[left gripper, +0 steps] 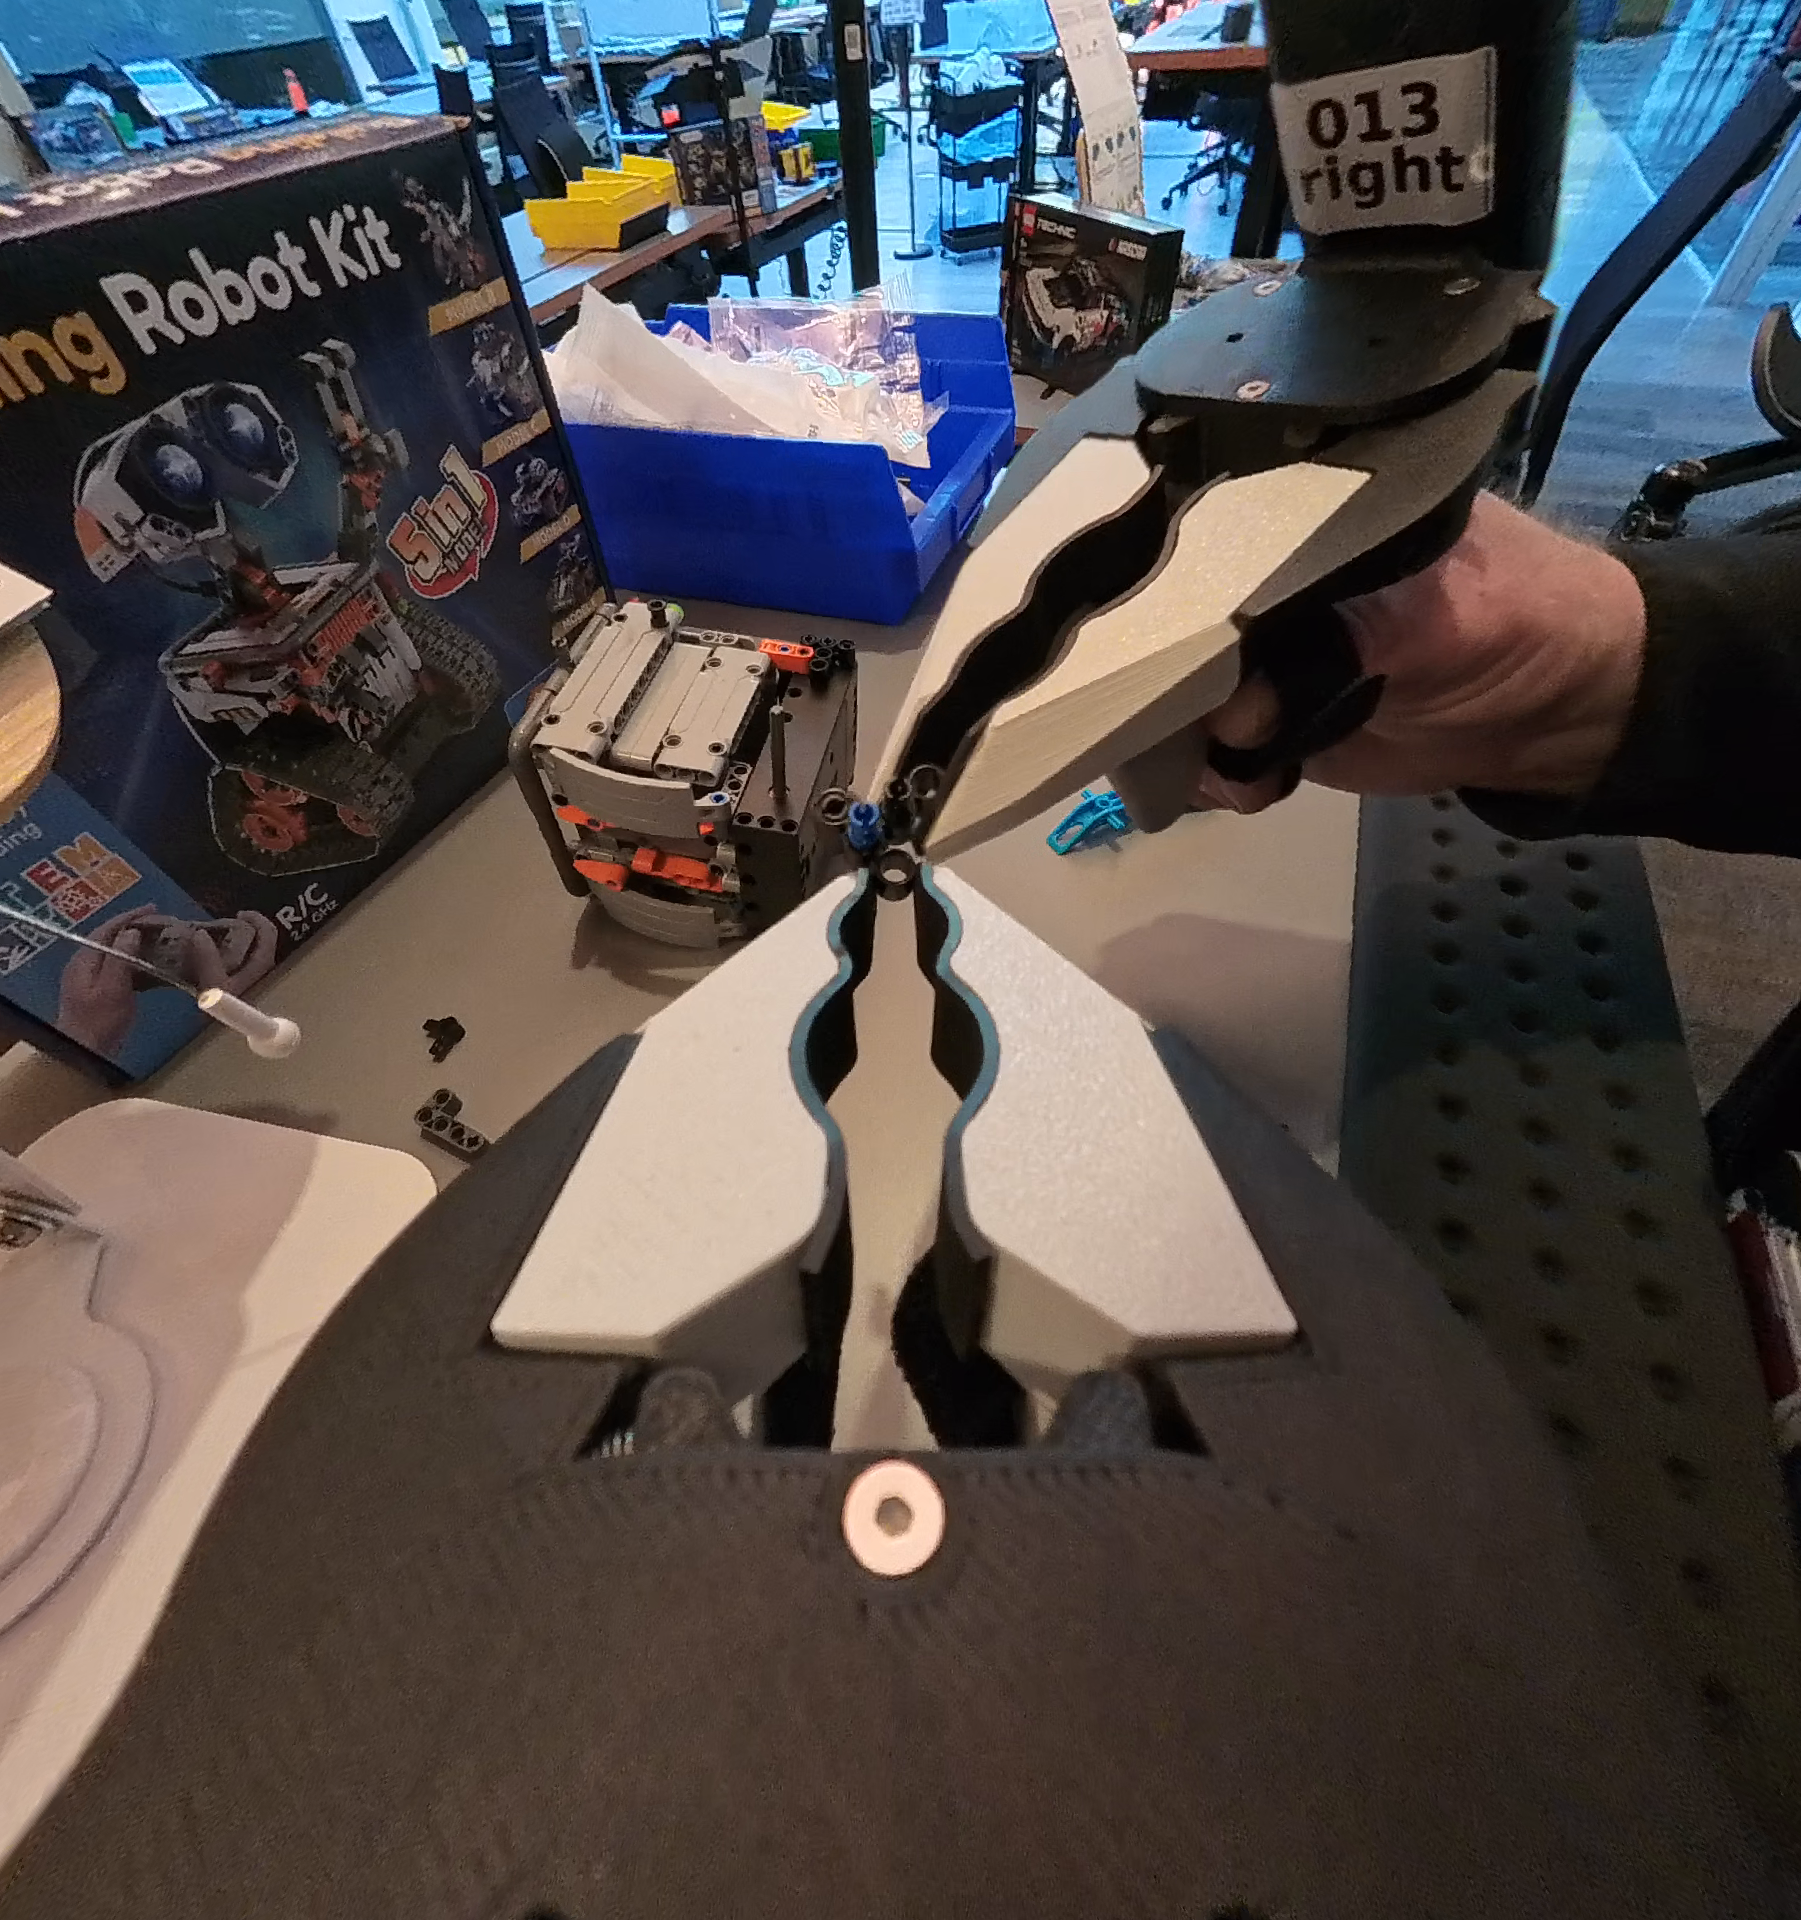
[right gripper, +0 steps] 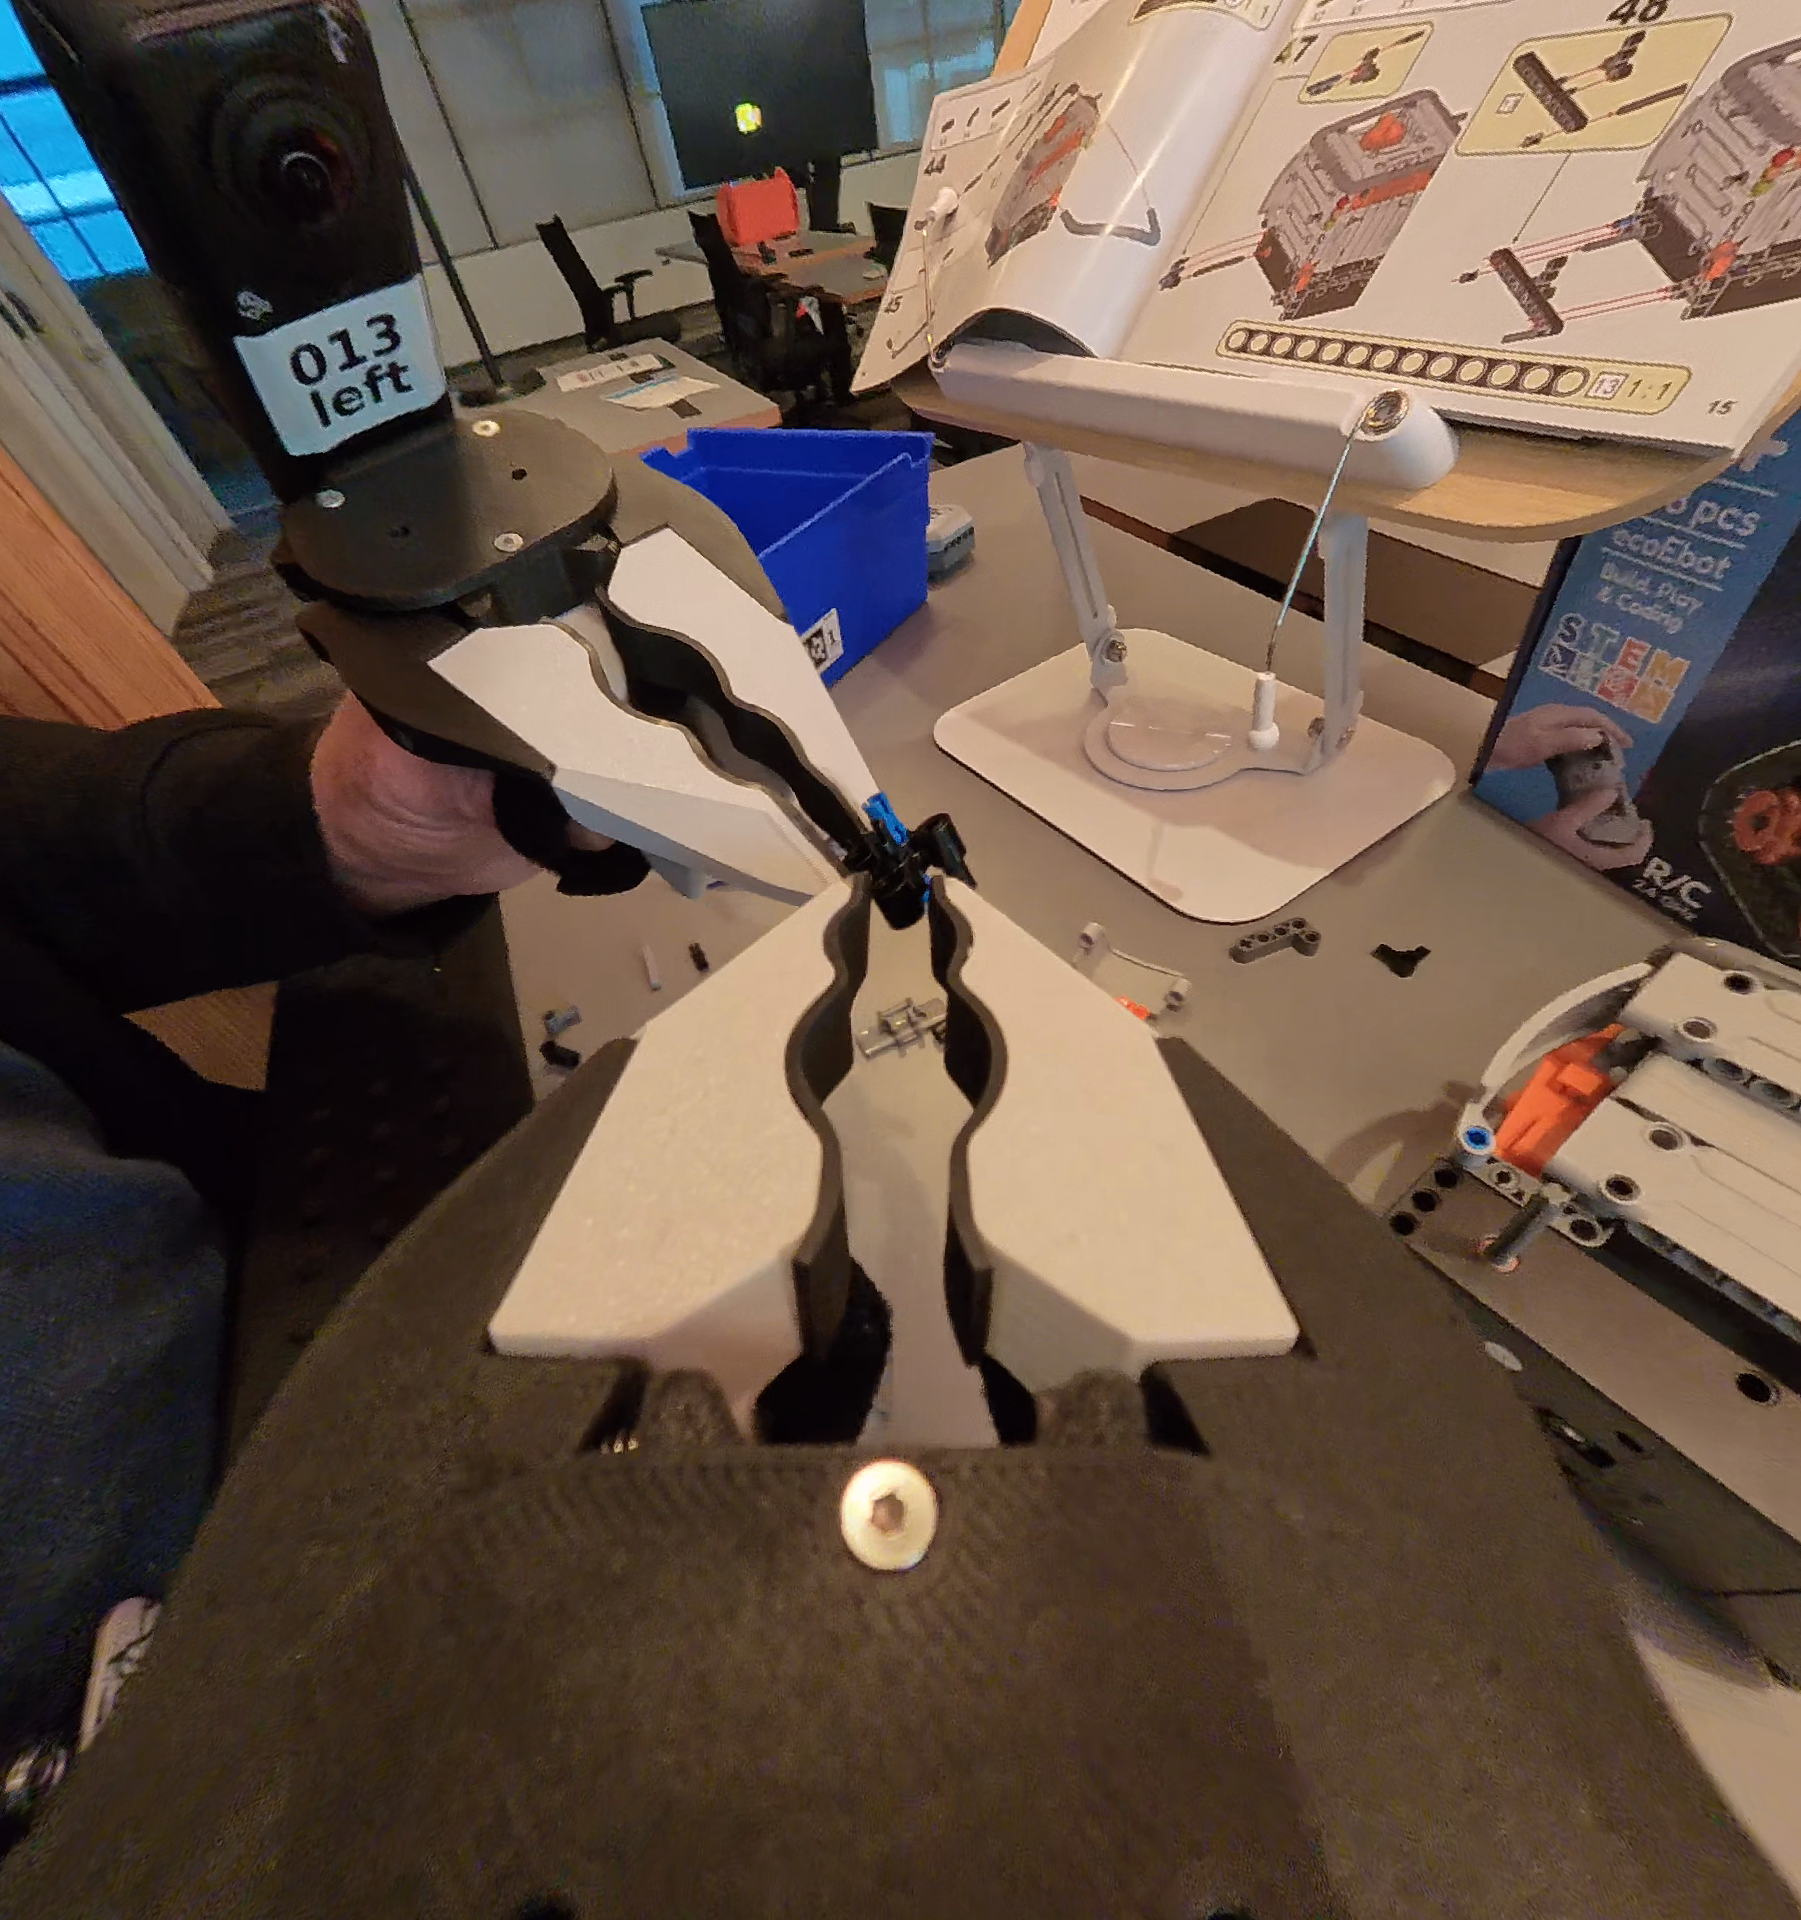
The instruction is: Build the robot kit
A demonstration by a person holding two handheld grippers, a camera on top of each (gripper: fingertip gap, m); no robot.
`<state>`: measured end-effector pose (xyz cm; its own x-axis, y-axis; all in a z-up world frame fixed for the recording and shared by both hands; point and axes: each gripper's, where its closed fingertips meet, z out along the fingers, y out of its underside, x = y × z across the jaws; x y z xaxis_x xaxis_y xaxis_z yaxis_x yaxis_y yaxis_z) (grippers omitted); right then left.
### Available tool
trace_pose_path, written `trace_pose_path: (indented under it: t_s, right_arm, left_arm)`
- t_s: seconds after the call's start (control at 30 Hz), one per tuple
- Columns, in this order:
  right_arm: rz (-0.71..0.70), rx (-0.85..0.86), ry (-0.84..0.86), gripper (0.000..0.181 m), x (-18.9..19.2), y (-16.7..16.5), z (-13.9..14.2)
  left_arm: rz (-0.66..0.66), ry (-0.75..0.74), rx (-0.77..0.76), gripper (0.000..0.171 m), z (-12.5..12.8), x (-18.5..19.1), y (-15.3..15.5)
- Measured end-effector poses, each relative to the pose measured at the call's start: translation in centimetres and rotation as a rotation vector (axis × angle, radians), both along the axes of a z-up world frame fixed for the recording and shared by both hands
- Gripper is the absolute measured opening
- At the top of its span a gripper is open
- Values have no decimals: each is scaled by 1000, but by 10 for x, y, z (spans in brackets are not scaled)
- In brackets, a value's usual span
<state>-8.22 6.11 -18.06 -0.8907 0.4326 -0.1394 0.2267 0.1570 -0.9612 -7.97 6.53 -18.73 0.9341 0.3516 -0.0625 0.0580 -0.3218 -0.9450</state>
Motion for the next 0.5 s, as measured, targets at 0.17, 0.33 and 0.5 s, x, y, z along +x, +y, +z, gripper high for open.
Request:
trace_pose_path:
  t_s: [0.17,0.33,0.5]
  right_arm:
    - [95,-70,-50,17,11,5,9]
    - [215,-165,-141,19,16,16,22]
    - [294,-67,-138,16,22,12,13]
  left_arm:
    - [-95,20,-53,5,0,10,2]
    - [-191,18,-72,5,4,21,3]
    - [-281,-22,-43,5,11,35,5]
